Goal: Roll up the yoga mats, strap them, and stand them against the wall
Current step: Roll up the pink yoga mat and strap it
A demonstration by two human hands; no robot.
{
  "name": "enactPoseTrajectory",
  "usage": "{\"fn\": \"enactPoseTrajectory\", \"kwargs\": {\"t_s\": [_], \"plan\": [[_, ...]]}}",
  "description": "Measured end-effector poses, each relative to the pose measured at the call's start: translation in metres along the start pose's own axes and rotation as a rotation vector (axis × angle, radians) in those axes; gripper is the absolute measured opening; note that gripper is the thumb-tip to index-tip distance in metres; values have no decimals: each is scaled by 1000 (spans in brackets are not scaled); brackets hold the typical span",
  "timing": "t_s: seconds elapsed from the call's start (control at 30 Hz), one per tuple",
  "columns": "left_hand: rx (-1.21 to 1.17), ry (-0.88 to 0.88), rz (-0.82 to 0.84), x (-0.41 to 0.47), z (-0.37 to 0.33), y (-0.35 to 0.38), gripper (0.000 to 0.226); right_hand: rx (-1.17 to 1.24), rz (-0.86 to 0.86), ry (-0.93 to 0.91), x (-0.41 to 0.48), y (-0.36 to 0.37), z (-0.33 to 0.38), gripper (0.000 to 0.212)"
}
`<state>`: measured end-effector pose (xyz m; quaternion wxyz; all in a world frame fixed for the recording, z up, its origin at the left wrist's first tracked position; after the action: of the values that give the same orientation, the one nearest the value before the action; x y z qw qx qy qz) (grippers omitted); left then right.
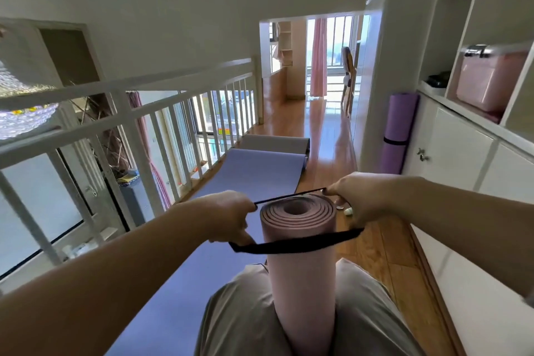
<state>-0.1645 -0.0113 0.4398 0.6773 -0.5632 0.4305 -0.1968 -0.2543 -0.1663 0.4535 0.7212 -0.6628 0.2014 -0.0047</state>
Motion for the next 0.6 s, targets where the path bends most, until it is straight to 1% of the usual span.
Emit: {"fn": "enactPoseTrajectory", "kwargs": {"t_s": [0.1,0.17,0.23,0.3,0.37,0.47,0.53,0.6], "plan": [[-36,1,-71,17,3,-9,76,38,-29,-6,13,-2,-1,70],[-43,12,-93,29,3,-12,72,93,-17,7,24,-3,-6,73],[-45,14,-107,41,4,-12,68,155,8,9,33,-2,-11,70],[-29,14,-121,54,6,-10,60,206,59,-3,42,3,-16,63],[-9,31,-112,67,7,-5,45,264,129,-8,50,12,-22,59],[-58,55,-27,80,9,6,29,301,197,-13,61,26,-28,53],[-93,58,82,80,9,18,28,278,252,-14,66,40,-29,46],[-103,66,170,75,4,32,30,251,305,-45,66,55,-25,38]]}}
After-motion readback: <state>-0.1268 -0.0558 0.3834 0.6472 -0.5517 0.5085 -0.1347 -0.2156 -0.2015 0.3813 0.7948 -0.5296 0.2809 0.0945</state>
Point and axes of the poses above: each hand's wrist, its own x-axis towards the middle knuckle, its own y-axis out of the palm, z = x × y, the point moved 9 cm from there along x, towards the middle knuckle, and after that the axes turned 7 degrees about x, right-handed, at the moved point
